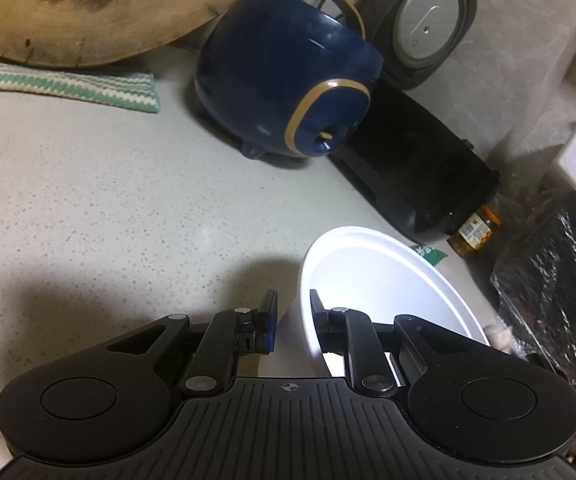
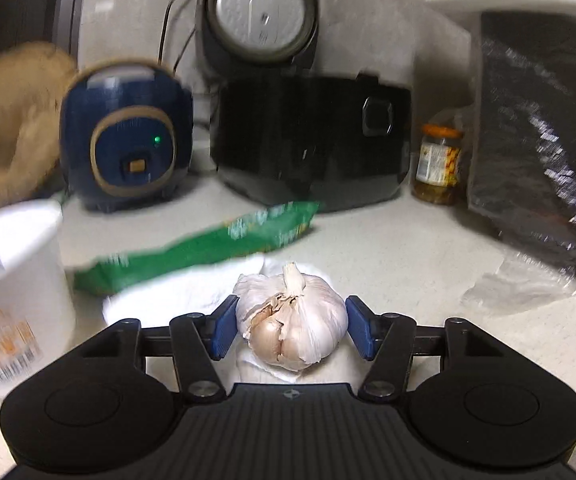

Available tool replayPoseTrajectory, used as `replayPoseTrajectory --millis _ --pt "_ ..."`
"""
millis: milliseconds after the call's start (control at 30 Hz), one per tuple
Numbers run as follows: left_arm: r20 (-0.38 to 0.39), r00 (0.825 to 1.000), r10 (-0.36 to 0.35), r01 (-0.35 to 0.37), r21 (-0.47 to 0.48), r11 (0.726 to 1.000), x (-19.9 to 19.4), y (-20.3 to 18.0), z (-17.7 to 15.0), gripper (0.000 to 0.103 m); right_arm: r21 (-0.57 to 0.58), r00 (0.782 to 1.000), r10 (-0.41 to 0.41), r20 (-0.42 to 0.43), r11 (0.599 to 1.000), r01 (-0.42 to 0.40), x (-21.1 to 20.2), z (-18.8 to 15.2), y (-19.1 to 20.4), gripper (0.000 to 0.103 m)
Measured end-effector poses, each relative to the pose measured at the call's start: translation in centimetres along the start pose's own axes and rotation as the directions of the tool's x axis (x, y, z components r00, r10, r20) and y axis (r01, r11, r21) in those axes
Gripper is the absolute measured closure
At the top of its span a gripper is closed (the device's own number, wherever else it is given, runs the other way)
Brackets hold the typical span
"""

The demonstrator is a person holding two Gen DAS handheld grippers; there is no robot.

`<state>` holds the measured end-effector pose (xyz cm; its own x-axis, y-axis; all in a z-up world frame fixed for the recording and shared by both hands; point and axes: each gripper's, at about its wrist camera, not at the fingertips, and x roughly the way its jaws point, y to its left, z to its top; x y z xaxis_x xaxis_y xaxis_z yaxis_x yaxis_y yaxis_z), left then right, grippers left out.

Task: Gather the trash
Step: 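Lift the garlic bulb with the right gripper while the left gripper holds the bowl, then carry the bowl and garlic down into the trash bin and open both grippers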

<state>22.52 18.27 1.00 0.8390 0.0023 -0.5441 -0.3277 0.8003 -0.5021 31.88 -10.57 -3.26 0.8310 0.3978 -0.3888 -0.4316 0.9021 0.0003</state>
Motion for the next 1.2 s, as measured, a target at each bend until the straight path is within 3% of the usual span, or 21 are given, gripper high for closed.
replayPoseTrajectory --millis 167,300,433,500,600,700,767,867,933,1000,1067,1100,1200 --pt "0.011 1.0 -0.019 0.019 0.009 1.0 0.0 0.0 0.0 0.086 0.107 0.996 0.058 0.062 0.992 -0.064 -2.7 2.8 -1.8 0.046" --pt "0.029 0.999 -0.019 0.019 -0.002 1.0 -0.4 0.2 0.3 0.086 0.14 0.99 0.08 0.117 0.986 -0.096 -6.0 2.7 -2.1 0.046" --pt "0.076 0.994 -0.084 0.082 0.02 0.996 -1.3 -0.4 0.3 0.086 0.165 0.983 0.074 0.17 0.981 -0.103 -10.6 0.1 -2.6 0.046" --pt "0.114 0.983 -0.146 0.139 0.067 0.988 -2.1 -1.3 0.2 0.086 0.173 0.979 0.029 0.203 0.983 -0.065 -13.2 -2.4 -3.2 0.046" --pt "0.104 0.975 -0.198 0.185 0.12 0.975 -3.4 -3.7 -0.8 0.086 0.22 0.978 -0.072 0.195 0.975 0.028 -16.5 -6.8 -4.9 0.046" --pt "0.054 0.956 -0.288 0.273 0.195 0.942 -4.5 -7.4 -4.9 0.086 0.317 0.982 -0.137 0.132 0.944 0.089 -18.8 -11.2 -8.2 0.046" --pt "-0.018 0.939 -0.344 0.339 0.223 0.914 -3.7 -9.5 -8.6 0.086 0.356 0.977 -0.201 0.07 0.92 0.163 -19.6 -14.4 -10.3 0.046" --pt "-0.236 0.892 -0.386 0.428 0.166 0.888 1.4 -11.7 -15.4 0.086 0.373 0.969 -0.244 -0.041 0.896 0.241 -19.8 -18.4 -12.5 0.046" --pt "-0.389 0.851 -0.353 0.422 0.105 0.901 6.3 -12.4 -20.5 0.086 0.369 0.96 -0.253 -0.119 0.886 0.28 -19.5 -20.7 -13.6 0.046" --pt "-0.498 0.826 -0.264 0.355 0.096 0.93 11.4 -12.2 -25.9 0.086 0.349 0.948 -0.266 -0.173 0.884 0.312 -19.7 -22.6 -14.4 0.046" --pt "-0.575 0.808 -0.128 0.266 0.163 0.95 15.6 -11.5 -30.7 0.086 0.33 0.935 -0.292 -0.202 0.878 0.346 -20.3 -24.0 -15.2 0.046" --pt "-0.611 0.79 -0.049 0.222 0.211 0.952 17.7 -10.9 -33.1 0.086 0.323 0.927 -0.305 -0.216 0.874 0.363 -20.8 -24.8 -15.7 0.046" --pt "-0.665 0.737 0.121 0.151 0.337 0.929 22.3 -9.5 -38.2 0.086 0.315 0.91 -0.321 -0.26 0.863 0.395 -20.7 -26.6 -17.1 0.046"
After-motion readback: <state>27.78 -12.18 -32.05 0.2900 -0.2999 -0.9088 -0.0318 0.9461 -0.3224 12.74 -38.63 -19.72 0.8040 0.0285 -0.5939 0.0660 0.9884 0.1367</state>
